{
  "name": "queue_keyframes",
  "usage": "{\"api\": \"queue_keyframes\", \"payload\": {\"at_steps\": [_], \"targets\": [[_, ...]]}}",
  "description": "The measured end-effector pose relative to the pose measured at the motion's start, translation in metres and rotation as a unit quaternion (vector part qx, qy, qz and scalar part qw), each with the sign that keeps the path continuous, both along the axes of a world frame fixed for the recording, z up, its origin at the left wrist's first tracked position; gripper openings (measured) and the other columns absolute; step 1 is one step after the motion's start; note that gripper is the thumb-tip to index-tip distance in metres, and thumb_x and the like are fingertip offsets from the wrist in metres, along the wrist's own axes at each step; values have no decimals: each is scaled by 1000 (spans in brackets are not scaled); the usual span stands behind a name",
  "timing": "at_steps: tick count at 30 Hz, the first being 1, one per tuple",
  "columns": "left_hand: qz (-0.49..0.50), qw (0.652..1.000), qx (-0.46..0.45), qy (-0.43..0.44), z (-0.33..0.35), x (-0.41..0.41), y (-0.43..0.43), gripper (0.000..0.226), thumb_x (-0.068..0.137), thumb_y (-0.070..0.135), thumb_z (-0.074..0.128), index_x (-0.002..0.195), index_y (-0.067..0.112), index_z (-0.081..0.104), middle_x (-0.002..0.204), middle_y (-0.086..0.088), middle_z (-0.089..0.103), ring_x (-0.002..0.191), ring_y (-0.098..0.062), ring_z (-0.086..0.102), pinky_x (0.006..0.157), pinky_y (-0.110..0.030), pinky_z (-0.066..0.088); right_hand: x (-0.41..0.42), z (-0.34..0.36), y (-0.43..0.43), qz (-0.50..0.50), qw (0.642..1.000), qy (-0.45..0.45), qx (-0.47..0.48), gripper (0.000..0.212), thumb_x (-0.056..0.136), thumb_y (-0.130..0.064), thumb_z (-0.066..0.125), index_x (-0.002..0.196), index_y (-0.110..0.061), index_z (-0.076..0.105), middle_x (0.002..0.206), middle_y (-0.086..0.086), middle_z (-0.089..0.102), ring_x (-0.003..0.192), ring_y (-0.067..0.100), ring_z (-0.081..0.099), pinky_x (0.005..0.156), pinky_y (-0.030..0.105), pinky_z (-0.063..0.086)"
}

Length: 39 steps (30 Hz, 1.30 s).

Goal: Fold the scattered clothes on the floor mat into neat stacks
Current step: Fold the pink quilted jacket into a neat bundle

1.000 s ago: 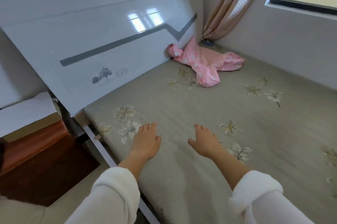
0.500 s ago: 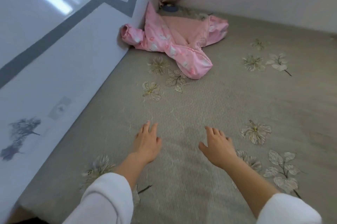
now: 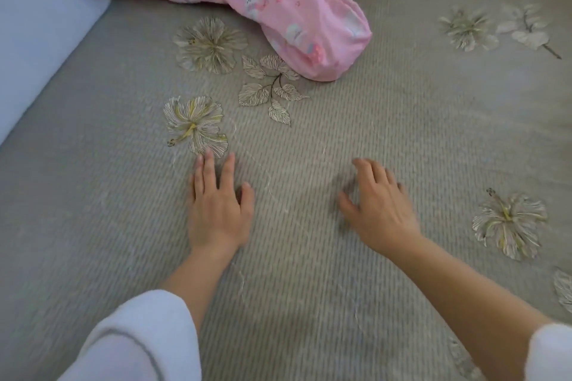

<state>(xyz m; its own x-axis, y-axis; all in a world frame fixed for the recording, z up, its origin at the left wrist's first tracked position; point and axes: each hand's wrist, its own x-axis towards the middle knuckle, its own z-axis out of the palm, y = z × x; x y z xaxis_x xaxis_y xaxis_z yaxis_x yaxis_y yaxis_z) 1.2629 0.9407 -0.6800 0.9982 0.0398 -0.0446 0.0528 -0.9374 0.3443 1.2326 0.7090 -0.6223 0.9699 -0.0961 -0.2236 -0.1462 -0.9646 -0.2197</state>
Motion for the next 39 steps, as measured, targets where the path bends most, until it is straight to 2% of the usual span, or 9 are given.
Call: {"api": "queue_keyframes", "payload": {"at_steps": [12,16,18,20,22,25,27,34,39], "targets": [[24,999,-12,27,-2,2,-1,64,86,46,28,147,26,29,159,-6,13,147,-19,5,114,-46,14,180,-17,21,-101,986,-132,26,96,81,-35,68,152,-18,6,159,2,7,144,24,10,111,48,17],[16,999,-4,41,-5,4,1,62,88,50,25,148,34,19,160,1,4,146,-12,-7,112,-40,1,222,-13,22,-104,986,-124,-27,49,87,-17,59,133,-19,44,161,1,-1,147,26,-7,113,56,9],[21,999,0,40,-6,5,1,63,87,50,26,148,34,19,160,1,4,146,-12,-6,113,-40,2,223,-12,23,-8,990,-129,-57,45,85,-18,59,129,-16,51,160,4,10,148,27,-1,114,53,5],[24,999,0,33,-4,5,0,63,86,49,29,147,31,25,159,-3,11,146,-17,2,113,-42,9,209,-13,28,110,985,-128,-45,40,84,-20,60,121,-9,57,152,7,30,141,28,25,113,45,15],[27,999,-6,21,-3,5,0,64,84,47,32,145,28,31,158,-6,18,146,-21,10,113,-46,17,184,-12,35,132,983,-126,4,23,85,-18,57,104,-6,60,132,9,51,113,33,52,88,38,35],[30,999,-26,10,-5,8,1,66,82,48,31,145,28,33,158,-7,18,146,-22,11,113,-48,16,140,-10,35,105,984,-142,27,8,87,-18,54,92,-14,49,93,6,54,82,32,56,62,32,26],[26,999,-29,-1,-5,9,2,68,81,50,33,145,27,33,158,-8,17,146,-23,11,113,-49,15,107,-11,27,71,989,-118,53,28,87,-20,54,112,-13,46,84,-1,46,73,31,52,57,32,27],[-90,984,44,145,1,11,31,72,92,60,30,152,31,2,160,-6,-14,146,-21,-13,117,-44,-1,-44,16,-12,42,989,51,132,67,83,-24,59,144,-25,35,111,11,65,103,35,59,74,34,47],[-136,960,52,240,16,-61,43,73,95,49,42,153,21,9,160,-11,-8,147,-26,-8,120,-42,5,-147,31,-20,58,977,173,110,88,84,-34,60,152,-35,3,130,9,58,113,37,56,80,33,45]]}}
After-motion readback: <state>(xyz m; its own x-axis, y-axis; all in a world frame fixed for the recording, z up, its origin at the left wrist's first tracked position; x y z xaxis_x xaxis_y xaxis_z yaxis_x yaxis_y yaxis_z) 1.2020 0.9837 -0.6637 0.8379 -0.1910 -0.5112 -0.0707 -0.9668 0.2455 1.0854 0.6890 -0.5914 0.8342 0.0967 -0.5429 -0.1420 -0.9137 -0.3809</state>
